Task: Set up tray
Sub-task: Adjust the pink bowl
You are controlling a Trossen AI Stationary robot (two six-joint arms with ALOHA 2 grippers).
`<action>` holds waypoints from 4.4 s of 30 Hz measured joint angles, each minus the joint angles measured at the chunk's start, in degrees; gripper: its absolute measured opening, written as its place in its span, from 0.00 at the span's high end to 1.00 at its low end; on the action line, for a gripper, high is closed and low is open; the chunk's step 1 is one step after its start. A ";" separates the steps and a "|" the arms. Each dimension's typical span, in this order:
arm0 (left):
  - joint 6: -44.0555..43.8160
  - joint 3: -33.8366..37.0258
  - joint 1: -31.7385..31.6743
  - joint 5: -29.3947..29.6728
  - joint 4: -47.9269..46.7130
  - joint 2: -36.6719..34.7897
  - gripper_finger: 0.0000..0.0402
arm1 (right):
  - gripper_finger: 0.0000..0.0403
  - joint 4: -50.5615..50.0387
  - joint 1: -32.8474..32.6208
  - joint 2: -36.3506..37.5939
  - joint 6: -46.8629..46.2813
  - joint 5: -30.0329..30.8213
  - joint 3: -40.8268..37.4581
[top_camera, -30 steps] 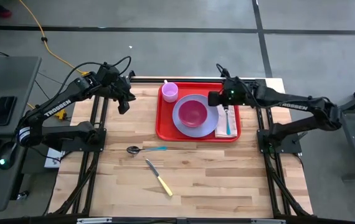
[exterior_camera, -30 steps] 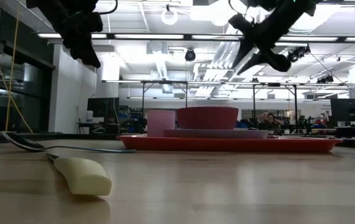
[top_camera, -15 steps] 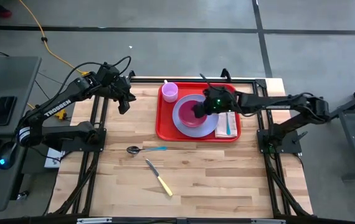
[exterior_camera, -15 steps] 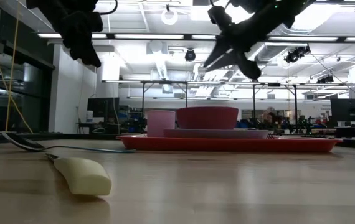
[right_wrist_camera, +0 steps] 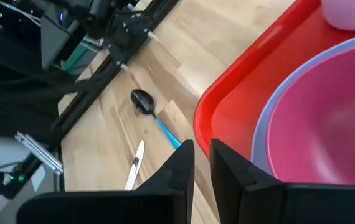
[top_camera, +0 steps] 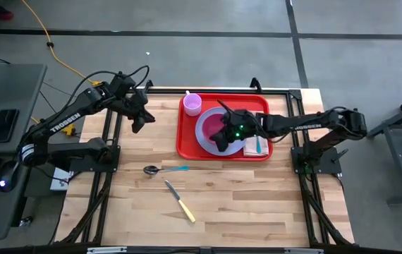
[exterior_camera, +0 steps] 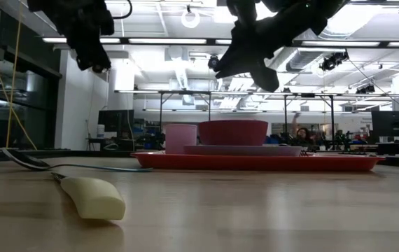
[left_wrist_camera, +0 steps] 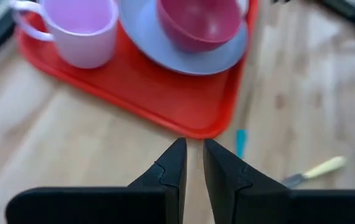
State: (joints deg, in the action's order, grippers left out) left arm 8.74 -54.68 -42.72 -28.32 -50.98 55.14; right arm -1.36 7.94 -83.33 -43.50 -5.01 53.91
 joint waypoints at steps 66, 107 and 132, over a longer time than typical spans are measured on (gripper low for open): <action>-34.78 0.00 25.14 5.28 25.03 15.29 0.79 | 0.93 -26.89 13.95 0.07 33.71 -6.45 0.00; -34.54 0.00 25.14 5.41 26.00 15.27 0.79 | 0.93 -38.00 14.19 -7.72 45.47 -0.75 10.34; -34.63 0.00 25.14 5.54 26.00 15.25 0.79 | 0.93 -40.74 14.19 -7.72 46.47 2.75 10.35</action>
State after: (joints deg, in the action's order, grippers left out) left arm -25.89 -54.68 -17.58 -22.79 -24.97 70.39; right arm -42.10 22.13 -91.05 2.96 -2.26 64.26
